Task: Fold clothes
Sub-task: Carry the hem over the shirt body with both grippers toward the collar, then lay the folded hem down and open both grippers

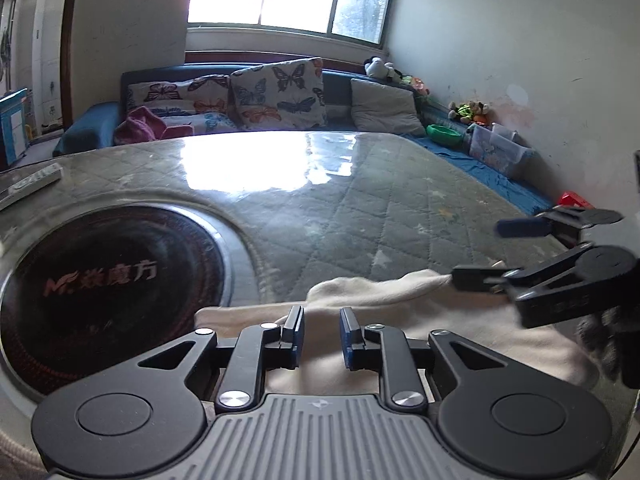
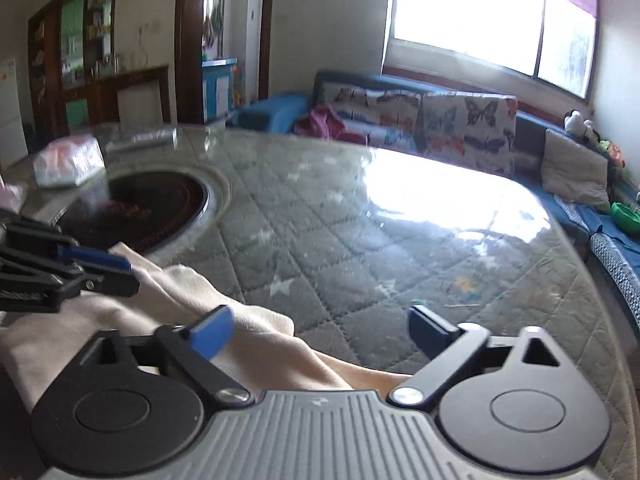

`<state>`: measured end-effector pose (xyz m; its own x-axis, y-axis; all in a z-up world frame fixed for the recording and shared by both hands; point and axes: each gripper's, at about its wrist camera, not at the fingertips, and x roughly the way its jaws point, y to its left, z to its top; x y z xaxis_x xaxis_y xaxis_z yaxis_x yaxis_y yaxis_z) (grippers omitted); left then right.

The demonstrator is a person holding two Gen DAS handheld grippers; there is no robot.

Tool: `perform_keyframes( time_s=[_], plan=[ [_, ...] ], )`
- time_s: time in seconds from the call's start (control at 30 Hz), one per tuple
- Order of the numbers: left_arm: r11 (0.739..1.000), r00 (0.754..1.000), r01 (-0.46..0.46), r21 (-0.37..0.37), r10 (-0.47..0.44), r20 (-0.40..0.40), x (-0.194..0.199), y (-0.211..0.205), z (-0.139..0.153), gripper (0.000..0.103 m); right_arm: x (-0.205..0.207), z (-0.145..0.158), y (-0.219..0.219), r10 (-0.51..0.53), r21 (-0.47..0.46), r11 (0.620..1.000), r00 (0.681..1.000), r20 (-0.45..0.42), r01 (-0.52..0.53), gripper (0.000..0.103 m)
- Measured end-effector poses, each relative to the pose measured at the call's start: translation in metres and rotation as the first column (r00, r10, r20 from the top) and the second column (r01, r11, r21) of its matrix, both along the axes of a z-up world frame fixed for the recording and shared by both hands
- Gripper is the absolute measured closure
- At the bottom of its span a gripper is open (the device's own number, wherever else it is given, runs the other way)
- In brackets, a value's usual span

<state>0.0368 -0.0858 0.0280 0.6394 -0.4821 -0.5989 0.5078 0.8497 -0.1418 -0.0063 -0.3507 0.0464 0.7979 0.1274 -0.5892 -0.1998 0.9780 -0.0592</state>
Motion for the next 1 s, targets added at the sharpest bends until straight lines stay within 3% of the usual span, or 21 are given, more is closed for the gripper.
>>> perform_keyframes(
  time_s=[0.1,0.27,0.53,0.77,1.0],
  plan=[
    [1.000,1.000,-0.015,0.013,0.015,0.001,-0.003,0.005,-0.004,0.082,-0.014,0.006,-0.004,-0.005,0.009,1.000,0.999,0.036,0.005,0.000],
    [0.998,0.999,-0.044,0.041,0.044,0.014,-0.004,0.010,-0.010,0.082,-0.028,0.007,-0.007,-0.002,0.041,0.999,1.000,0.027,0.001,0.000],
    [0.998,0.997,0.062,0.012,-0.062,0.048,-0.028,-0.010,0.003,0.079,-0.038,0.001,0.004,0.033,0.000,0.999,0.999,0.023,-0.033,0.000],
    [0.991,0.988,0.128,0.046,-0.131,0.077,-0.054,-0.023,-0.001,0.079,-0.027,-0.001,0.020,0.100,-0.098,0.990,0.995,-0.026,-0.102,0.000],
    [0.987,0.984,0.151,0.052,-0.155,0.086,-0.070,-0.018,-0.008,0.076,0.007,-0.006,0.046,0.214,-0.144,0.962,0.968,-0.134,-0.233,0.000]
  ],
)
